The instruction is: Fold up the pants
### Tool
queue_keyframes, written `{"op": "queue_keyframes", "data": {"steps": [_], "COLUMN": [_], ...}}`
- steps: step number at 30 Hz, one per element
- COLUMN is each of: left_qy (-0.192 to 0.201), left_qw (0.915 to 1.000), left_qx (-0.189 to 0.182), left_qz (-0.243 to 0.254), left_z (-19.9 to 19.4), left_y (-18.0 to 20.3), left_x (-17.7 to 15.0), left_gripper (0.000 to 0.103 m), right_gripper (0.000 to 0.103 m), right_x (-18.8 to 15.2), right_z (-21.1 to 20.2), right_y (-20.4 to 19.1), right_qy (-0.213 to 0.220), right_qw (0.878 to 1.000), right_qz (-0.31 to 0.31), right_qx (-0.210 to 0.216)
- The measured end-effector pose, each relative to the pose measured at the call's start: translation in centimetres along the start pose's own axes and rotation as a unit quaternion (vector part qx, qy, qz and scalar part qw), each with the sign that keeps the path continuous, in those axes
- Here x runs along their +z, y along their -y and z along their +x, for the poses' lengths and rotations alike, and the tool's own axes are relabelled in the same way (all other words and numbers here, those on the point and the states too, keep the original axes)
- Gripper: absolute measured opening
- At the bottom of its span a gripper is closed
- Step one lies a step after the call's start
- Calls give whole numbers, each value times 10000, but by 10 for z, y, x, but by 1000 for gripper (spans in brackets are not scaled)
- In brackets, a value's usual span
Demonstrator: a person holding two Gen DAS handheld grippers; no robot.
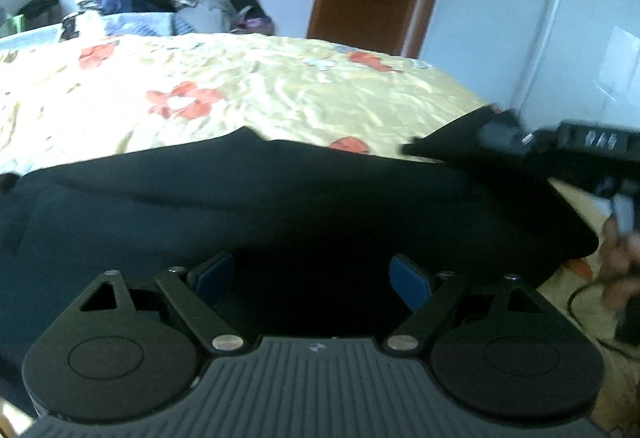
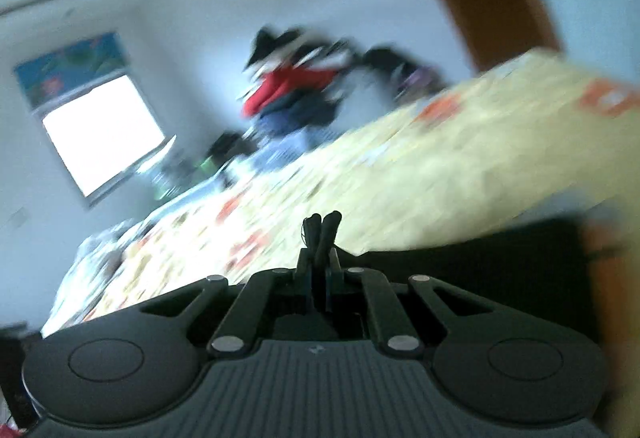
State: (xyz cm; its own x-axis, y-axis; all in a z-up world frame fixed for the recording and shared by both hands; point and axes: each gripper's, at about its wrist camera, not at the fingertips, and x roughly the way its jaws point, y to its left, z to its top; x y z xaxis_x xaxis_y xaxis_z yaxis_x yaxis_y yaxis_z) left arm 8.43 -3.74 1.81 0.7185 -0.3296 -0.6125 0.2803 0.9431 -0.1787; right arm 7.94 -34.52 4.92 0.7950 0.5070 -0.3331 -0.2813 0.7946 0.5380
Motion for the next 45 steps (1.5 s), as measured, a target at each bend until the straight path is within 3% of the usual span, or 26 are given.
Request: {"op": "queue_keyframes", "data": {"steps": [6,17,20,22,26,28,29,32,34,37,40,43,45], "left_qy": [53,142,169,221,332,322,312,423,502,536,444,341,270], "left_qw": [9999,9988,9981,9976,9959,9951,9946,9931,9915,9887,9904,9942,9966], "left_qx": [127,255,314,356,510,578,613,679,802,913,824,720,512], "left_qz": [-72,-384,-511,-559,-667,-736,-781,-855,-889,-1060,-1021,-729,-593], "left_z": [-7,-18,-22,-27,-37,-39,-41,-52,-59,-68,-71,-65,-56], "left_y": [-14,-39,-49,-55,-70,-78,-82,-94,-101,-114,-114,-95,-78], "left_x": [-3,-1,0,1,0,-1,-1,-3,-3,-1,1,3,4], "left_gripper": [87,87,87,88,88,89,89,89,90,90,91,91,91], "right_gripper": [6,10,25,52,55,71,73,74,73,73,75,78,78], "right_x": [-26,-64,-65,-68,-71,-73,-76,-83,-80,-65,-46,-35,-32], "right_z": [49,52,51,45,35,41,47,40,31,5,-32,-67,-88], "right_y": [-48,-79,-90,-100,-117,-112,-108,-117,-121,-115,-91,-58,-37], "right_qy": [-718,-1388,-1542,-1572,-1231,-1330,-1537,-1497,-1291,-659,-65,-13,-128], "right_qw": [9956,9807,9748,9714,9712,9727,9708,9652,9681,9659,9422,9129,9136], "right_qz": [-415,-1378,-1606,-1751,-2035,-1893,-1815,-2119,-2130,-2367,-2755,-2961,-2748], "right_qx": [436,-24,104,314,109,-194,-299,-321,-255,-811,-1908,-2811,-2994]}}
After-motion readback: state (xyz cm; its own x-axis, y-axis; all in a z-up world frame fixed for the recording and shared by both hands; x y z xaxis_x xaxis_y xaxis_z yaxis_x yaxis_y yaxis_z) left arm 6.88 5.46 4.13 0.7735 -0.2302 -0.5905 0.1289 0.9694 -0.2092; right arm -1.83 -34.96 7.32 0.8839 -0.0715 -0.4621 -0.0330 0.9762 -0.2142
